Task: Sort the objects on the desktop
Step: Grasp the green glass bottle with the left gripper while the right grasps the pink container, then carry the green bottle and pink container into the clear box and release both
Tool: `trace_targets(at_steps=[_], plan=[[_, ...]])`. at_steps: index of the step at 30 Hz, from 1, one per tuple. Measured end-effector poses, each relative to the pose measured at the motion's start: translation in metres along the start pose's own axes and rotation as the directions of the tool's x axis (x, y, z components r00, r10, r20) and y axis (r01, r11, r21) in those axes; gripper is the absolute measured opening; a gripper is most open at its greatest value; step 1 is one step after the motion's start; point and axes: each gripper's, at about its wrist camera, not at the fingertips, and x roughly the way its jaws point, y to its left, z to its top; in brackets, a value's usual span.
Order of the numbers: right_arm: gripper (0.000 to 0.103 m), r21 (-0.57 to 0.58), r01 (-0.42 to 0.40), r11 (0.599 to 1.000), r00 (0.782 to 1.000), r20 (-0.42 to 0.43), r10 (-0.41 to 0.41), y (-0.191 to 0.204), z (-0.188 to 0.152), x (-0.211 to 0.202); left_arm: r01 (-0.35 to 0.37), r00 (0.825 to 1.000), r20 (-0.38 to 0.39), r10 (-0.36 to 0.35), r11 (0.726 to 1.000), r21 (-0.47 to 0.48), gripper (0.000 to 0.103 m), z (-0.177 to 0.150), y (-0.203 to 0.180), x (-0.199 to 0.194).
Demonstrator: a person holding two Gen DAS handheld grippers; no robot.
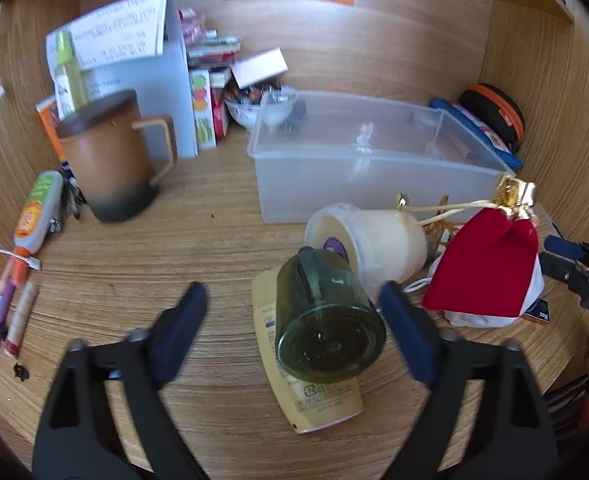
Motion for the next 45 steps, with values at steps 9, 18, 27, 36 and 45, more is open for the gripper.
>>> trace_targets(at_steps=[9, 18, 27, 36, 45], plan=[[0.076, -0.049, -0.099, 0.994, 0.994, -0.046, 0.097, 0.025, 0.019, 0.023, 0.05, 0.998, -0.024, -0.05, 0.999, -0.022, 0.064, -0.002, 0.004, 0.01], [0.076, -0.038, -0.176, 0.984, 0.978, -0.123, 0.17, 0.044, 0.03, 0.053, 0.077, 0.996, -0.046, -0.081, 0.995, -0.069, 0.04, -0.002, 0.017, 0.021], [0.06, 0.007, -0.176, 0.984, 0.978, -0.112, 0.176, 0.04, 0.031, 0.059, 0.085, 0.996, -0.026, -0.088, 0.99, -0.11, 0.04, -0.001, 0.033, 0.016], [0.06, -0.005, -0.14, 0.99, 0.989, -0.046, 0.14, 0.033, 0.043, 0.026, 0.049, 0.999, 0.023, -0.047, 0.996, -0.081, 0.04, 0.011, 0.037, -0.008], [0.06, -0.057, -0.123, 0.991, 0.992, 0.015, 0.124, 0.041, 0.061, -0.004, 0.001, 0.997, 0.071, -0.001, 1.0, -0.001, 0.04, 0.031, 0.025, -0.035]])
